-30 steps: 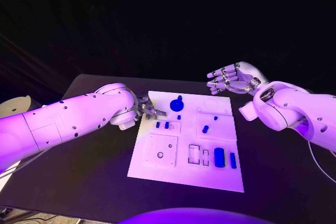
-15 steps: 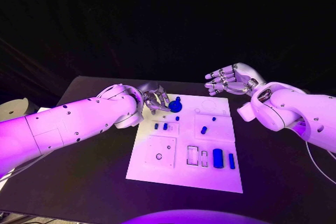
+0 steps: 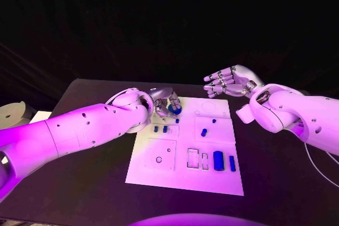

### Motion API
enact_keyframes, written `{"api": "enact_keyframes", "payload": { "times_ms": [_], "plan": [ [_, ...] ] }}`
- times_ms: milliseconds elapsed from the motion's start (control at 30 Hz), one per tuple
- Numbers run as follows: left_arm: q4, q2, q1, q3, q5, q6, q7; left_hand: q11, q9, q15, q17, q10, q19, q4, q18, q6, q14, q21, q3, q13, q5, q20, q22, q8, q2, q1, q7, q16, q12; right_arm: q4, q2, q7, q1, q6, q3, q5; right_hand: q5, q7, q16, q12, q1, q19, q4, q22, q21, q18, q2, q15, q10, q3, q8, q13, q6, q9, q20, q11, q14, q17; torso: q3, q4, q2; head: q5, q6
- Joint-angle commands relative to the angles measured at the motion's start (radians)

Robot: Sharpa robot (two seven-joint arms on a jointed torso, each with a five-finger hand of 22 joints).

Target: Assemble the parts on the task board

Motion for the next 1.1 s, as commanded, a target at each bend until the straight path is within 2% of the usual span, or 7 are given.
{"api": "enact_keyframes", "payload": {
  "times_ms": [33,167,333,500,800,1100],
  "plan": [
    [-0.016,0.019,-0.004,-0.001,-0.063,0.051,0.026,0.004,-0.008,-0.003,0.059,0.005,0.032,-0.001,-0.003,0.015,0.027,0.07,-0.003,-0.017,-0.007,-0.003,0.059,-0.016,-0.003,-0.015,-0.001,0.064,-0.015,0.0,0.003,0.005,-0.001,0.013,0.0,-0.005,0.0,0.001,0.0,-0.006,0.0,0.009,-0.006,0.001,-0.004,0.007,0.003,-0.001,-0.003,0.002,0.001,-0.001,-0.009,-0.001,0.0,-0.002,-0.001,-0.001,0.0004,-0.0008,0.0,0.002,0.002],
    [-0.041,0.04,-0.007,-0.003,-0.073,0.096,0.006,0.003,-0.018,-0.001,0.161,0.021,0.082,-0.004,-0.028,0.042,0.068,0.224,-0.008,-0.038,-0.009,-0.005,0.188,-0.033,0.004,-0.023,0.001,0.165,-0.026,0.0,0.005,0.003,-0.001,0.012,0.0,-0.009,0.0,0.001,0.0,-0.006,0.0,0.009,-0.006,0.001,-0.004,0.007,0.003,-0.001,-0.003,0.002,0.001,-0.001,-0.009,-0.001,0.0,-0.002,-0.001,-0.001,0.0002,-0.0008,0.0,-0.001,-0.001],
    [-0.058,0.051,-0.009,-0.004,-0.08,0.128,-0.005,0.005,-0.025,0.003,0.204,0.052,0.111,-0.007,-0.044,0.072,0.088,0.329,-0.007,-0.056,-0.009,-0.002,0.278,-0.048,0.011,-0.028,0.004,0.213,-0.034,-0.002,0.006,0.002,-0.001,0.011,0.0,-0.011,0.0,0.001,0.0,-0.006,0.0,0.009,-0.006,0.001,-0.004,0.007,0.003,-0.001,-0.003,0.002,0.001,-0.001,-0.009,-0.001,0.0,-0.002,-0.001,-0.001,0.0011,-0.0005,0.0,-0.002,-0.002],
    [-0.062,0.058,-0.009,-0.004,-0.082,0.142,-0.012,0.005,-0.028,0.003,0.212,0.067,0.119,-0.009,-0.049,0.087,0.093,0.364,-0.002,-0.064,-0.008,-0.002,0.308,-0.055,0.016,-0.028,0.004,0.225,-0.041,-0.002,0.006,0.002,-0.001,0.011,0.0,-0.011,0.0,0.001,0.0,-0.007,-0.001,0.01,-0.006,0.001,-0.005,0.007,0.005,-0.001,-0.003,0.004,0.001,-0.001,-0.009,-0.001,0.0,-0.002,-0.001,-0.001,0.0008,0.0014,0.0,-0.003,-0.003],
    [-0.083,0.072,-0.012,-0.004,-0.087,0.163,-0.028,0.0,-0.031,-0.001,0.218,0.101,0.128,-0.015,-0.055,0.115,0.099,0.415,0.026,-0.075,-0.007,-0.005,0.354,-0.063,0.03,-0.018,0.0,0.238,-0.053,-0.002,0.008,0.002,-0.001,0.012,0.0,-0.012,0.0,0.001,0.0,-0.007,-0.001,0.01,-0.006,0.001,-0.005,0.007,0.005,-0.001,-0.003,0.004,0.001,-0.001,-0.009,-0.001,0.0,-0.002,-0.001,-0.001,0.0005,-0.0003,-0.001,-0.002,-0.005],
    [-0.098,0.084,-0.018,-0.004,-0.087,0.201,-0.042,-0.005,-0.034,-0.007,0.215,0.139,0.132,-0.029,-0.062,0.143,0.101,0.464,0.09,-0.079,-0.006,-0.01,0.399,-0.074,0.051,0.002,-0.001,0.243,-0.071,-0.001,0.009,0.003,-0.001,0.014,0.0,-0.012,0.0,0.001,0.0,-0.007,-0.002,0.01,-0.006,0.001,-0.005,0.007,0.006,-0.001,-0.003,0.005,0.001,-0.002,-0.009,-0.001,0.0,-0.002,-0.001,-0.001,0.001,0.0002,0.0,-0.004,-0.006]
  ]
}}
